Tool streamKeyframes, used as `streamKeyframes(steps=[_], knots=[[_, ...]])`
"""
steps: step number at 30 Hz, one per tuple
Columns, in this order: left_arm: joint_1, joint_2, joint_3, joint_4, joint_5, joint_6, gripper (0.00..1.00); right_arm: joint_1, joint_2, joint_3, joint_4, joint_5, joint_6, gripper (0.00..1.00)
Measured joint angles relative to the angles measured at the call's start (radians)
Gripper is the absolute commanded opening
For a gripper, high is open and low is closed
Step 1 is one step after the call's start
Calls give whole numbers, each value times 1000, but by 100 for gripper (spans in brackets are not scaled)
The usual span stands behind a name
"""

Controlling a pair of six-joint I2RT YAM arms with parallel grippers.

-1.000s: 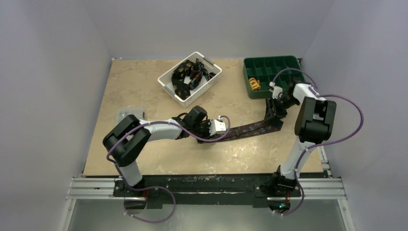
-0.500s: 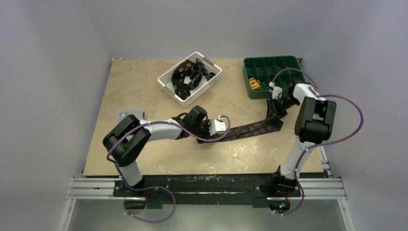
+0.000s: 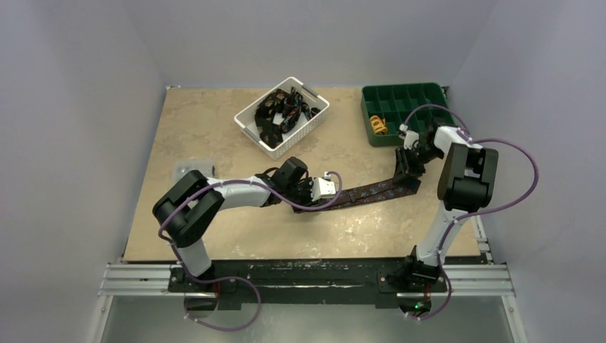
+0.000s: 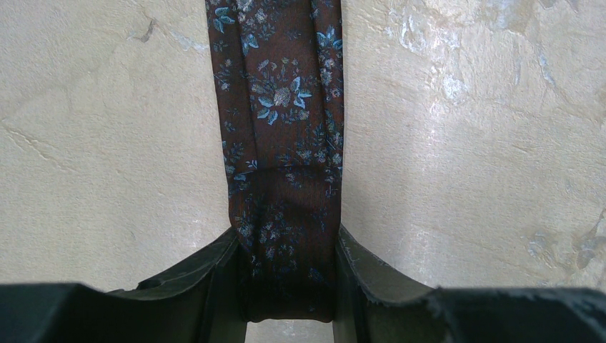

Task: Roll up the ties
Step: Roll the tie at the center of the board.

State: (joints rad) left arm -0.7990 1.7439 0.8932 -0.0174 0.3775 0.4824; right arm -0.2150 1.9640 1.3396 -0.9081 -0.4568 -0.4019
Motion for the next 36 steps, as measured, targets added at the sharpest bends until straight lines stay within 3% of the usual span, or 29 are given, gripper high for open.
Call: streamKeyframes(steps=[2,17,27,36], knots=[[0,1,0,0,0,0,35,0,0,-4,2,-2,1,0],[0,1,1,1,0,0,35,-30,-124,-5,-77,-5,-50,0],[0,6,5,5,3,0,35,-41,-22,-58,-8,69,-47,0],[0,6,5,5,19,10,35,-42,-94,-143,15,105,-56,0]])
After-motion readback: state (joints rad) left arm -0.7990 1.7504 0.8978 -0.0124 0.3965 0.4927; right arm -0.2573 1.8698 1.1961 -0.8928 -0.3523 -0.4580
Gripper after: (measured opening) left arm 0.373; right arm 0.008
